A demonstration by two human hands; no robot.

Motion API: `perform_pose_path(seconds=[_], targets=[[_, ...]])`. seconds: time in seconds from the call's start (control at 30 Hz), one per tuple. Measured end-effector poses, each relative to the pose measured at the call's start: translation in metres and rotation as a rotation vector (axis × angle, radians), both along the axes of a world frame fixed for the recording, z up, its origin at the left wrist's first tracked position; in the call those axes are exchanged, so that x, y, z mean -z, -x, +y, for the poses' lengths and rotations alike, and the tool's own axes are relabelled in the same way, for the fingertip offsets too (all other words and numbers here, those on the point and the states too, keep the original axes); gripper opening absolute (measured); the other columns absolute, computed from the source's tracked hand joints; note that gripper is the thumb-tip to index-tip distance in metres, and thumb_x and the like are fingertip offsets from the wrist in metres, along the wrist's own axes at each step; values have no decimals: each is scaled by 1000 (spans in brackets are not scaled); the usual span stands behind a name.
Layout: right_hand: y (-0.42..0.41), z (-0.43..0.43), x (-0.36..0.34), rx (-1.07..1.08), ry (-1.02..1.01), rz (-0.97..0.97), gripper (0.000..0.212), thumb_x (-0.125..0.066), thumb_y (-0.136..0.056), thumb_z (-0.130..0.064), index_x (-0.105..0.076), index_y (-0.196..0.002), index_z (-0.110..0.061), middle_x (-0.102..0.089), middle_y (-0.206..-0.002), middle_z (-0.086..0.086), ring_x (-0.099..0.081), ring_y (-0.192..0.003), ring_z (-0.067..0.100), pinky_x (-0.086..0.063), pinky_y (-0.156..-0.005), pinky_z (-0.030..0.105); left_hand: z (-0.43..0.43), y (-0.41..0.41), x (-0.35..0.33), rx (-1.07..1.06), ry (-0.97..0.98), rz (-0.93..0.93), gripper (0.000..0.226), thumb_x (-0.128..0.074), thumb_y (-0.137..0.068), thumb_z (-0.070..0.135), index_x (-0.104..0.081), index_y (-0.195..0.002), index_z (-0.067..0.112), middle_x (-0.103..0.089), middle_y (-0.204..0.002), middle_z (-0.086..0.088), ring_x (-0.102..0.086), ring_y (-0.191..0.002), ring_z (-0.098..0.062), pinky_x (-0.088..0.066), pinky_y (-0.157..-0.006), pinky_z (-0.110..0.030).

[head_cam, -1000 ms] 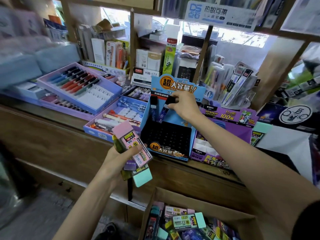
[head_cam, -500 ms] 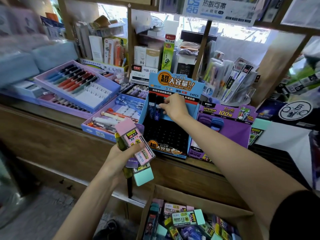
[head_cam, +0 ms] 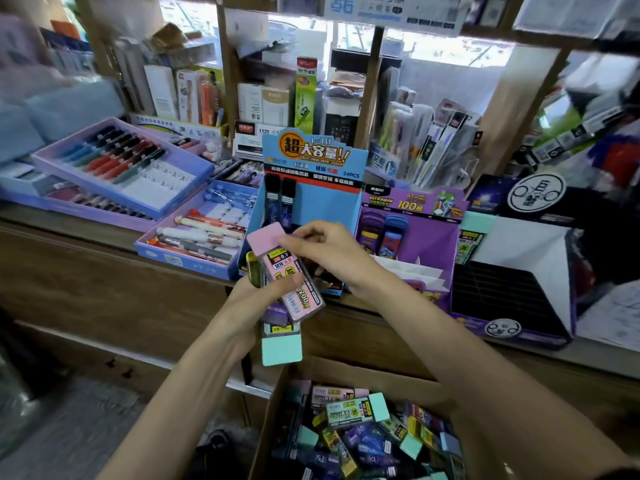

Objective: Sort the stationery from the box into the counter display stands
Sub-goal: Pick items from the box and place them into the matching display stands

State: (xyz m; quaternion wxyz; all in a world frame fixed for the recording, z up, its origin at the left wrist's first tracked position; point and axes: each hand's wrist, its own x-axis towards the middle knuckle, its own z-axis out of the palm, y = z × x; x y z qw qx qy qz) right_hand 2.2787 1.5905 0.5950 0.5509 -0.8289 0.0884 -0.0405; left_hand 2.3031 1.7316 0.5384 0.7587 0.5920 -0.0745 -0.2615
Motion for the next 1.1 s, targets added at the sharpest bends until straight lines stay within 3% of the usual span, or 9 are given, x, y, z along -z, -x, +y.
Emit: perform_pose_path(seconds=[0.07,0.2,0.37,0.53,0.67,0.83,0.93,1.1], targets=[[9,-6,1,-3,-34,3,23,-71,-81,-35,-62,-95,-19,-63,-88,-1,-58,-77,9,-42,-58,20,-8,9,-5,50,-2,-12,15,-72,-75,14,-66,-88,16,-75,-78,-6,-71,-63,-16,-54,-50,-23],[31,-27,-2,54,-198,-26,15,-70,-83,-16,-65,-95,-22,-66,-107,8,-62,-101,21,-51,-88,35,-27,29,-13,101,67,-38,30,-70,-64,24,-65,-91,15,-75,-75,-2,-71,-62,-13,-52,-48,-20],[69,-55,-8,125,-295,-95,19,-67,-85,-8,-66,-103,-13,-70,-98,4,-66,-85,11,-53,-66,16,-53,46,-16,131,89,-47,31,-65,-65,37,-65,-88,17,-75,-73,0,-71,-63,-12,-52,-47,-21],[104,-90,-14,264,-281,-114,23,-67,-85,-10,-63,-107,-10,-69,-108,10,-66,-98,24,-53,-85,38,-86,65,-17,172,115,-97,37,-66,-66,42,-66,-96,19,-76,-86,-1,-73,-77,-15,-55,-55,-23],[128,-135,-25,369,-334,-208,17,-64,-85,-4,-61,-100,-10,-68,-95,8,-67,-81,16,-55,-77,33,-106,73,-18,132,62,-91,39,-69,-66,41,-63,-97,19,-75,-78,3,-71,-68,-9,-53,-53,-20],[149,-196,-33,548,-165,-289,16,-68,-82,-2,-63,-88,-16,-69,-86,4,-67,-78,17,-56,-73,34,-122,74,-15,148,26,-82,32,-68,-73,34,-63,-98,16,-74,-73,3,-70,-64,-8,-53,-52,-20],[152,-224,-30,632,46,-317,17,-71,-80,-3,-65,-83,-20,-69,-79,1,-66,-71,9,-54,-67,24,-129,74,-13,164,19,-68,25,-66,-82,27,-63,-103,14,-74,-76,2,-70,-66,-10,-54,-53,-21],[139,-248,-21,578,192,-298,16,-70,-79,2,-65,-87,-11,-67,-88,7,-64,-87,17,-52,-82,26,-135,75,-10,188,16,-80,30,-68,-72,33,-65,-97,17,-75,-80,-2,-71,-69,-11,-54,-54,-21]])
